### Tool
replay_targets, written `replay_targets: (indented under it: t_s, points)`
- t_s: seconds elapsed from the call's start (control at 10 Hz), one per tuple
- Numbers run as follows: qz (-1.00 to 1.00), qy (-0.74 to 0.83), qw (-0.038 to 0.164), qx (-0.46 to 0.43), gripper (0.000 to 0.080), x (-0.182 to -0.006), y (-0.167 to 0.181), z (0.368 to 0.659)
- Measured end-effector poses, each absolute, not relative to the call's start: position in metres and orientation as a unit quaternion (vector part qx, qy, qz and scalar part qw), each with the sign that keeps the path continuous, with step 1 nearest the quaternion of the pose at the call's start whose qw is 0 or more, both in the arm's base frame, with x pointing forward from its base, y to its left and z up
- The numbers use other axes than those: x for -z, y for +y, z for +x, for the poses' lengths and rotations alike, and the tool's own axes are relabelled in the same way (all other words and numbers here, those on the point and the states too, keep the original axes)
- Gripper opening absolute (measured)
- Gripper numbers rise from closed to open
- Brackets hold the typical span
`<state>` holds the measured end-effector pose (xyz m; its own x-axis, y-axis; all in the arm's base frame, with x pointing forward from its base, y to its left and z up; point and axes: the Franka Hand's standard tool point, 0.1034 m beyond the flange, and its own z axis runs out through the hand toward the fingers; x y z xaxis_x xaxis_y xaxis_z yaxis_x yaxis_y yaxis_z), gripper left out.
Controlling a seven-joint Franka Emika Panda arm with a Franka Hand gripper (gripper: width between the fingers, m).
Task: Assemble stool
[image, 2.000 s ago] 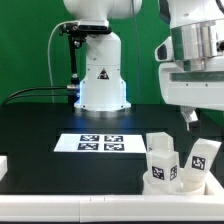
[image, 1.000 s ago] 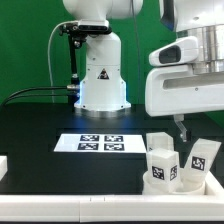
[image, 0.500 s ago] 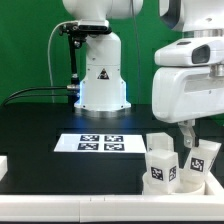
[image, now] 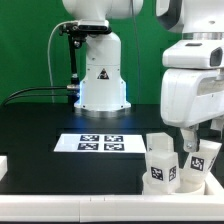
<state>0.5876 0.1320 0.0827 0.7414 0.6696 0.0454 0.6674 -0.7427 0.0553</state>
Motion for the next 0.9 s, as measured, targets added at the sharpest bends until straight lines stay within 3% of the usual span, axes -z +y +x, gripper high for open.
replay_targets:
  t_s: [0.1, 0.3, 0.4, 0.5, 0.8, 0.9]
  points:
    - [0.936, 0.349, 0.018, -0.035, 0.0648, -0.077, 0.134, 0.588]
    - [0.941, 0.337, 0.018, -0.035, 0.0412, -0.078, 0.132, 0.588]
    - [0.953, 0.300, 0.016, -0.036, 0.0412, -0.077, 0.132, 0.588]
    - [0.963, 0.266, 0.015, -0.037, 0.0333, -0.077, 0.132, 0.588]
    - [0.996, 0.072, 0.009, -0.058, 0.0333, -0.079, 0.128, 0.593]
    - [0.996, -0.049, -0.007, -0.067, 0.0333, -0.078, 0.123, 0.593]
